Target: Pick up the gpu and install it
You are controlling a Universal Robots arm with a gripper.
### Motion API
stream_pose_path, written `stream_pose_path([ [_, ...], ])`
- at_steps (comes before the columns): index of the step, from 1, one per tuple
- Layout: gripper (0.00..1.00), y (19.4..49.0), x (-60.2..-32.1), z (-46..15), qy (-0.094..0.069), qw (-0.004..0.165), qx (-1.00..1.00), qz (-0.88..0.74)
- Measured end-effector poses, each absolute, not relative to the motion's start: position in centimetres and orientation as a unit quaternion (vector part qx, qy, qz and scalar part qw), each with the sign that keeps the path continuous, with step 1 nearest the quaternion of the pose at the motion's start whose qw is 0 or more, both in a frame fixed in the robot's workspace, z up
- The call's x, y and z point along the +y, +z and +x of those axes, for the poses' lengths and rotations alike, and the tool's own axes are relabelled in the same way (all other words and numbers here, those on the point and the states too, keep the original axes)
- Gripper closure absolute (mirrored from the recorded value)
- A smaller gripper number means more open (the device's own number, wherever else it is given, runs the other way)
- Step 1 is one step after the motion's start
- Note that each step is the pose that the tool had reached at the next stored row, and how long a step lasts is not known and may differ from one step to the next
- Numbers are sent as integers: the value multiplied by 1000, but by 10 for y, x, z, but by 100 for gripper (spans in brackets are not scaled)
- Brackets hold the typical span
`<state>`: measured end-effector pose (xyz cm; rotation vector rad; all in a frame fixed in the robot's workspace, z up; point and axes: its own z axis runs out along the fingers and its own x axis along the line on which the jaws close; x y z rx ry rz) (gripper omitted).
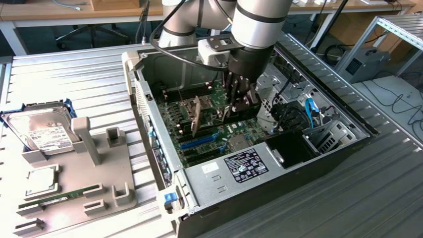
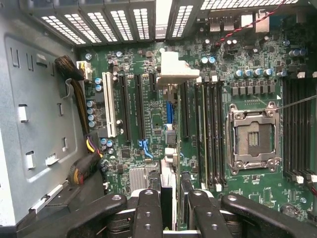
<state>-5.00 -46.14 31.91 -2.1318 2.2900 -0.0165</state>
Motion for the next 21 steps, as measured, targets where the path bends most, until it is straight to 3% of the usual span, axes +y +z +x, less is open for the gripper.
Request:
stream_pose_path([
  [21,74,317,-462,-56,-5,6,732,-681],
])
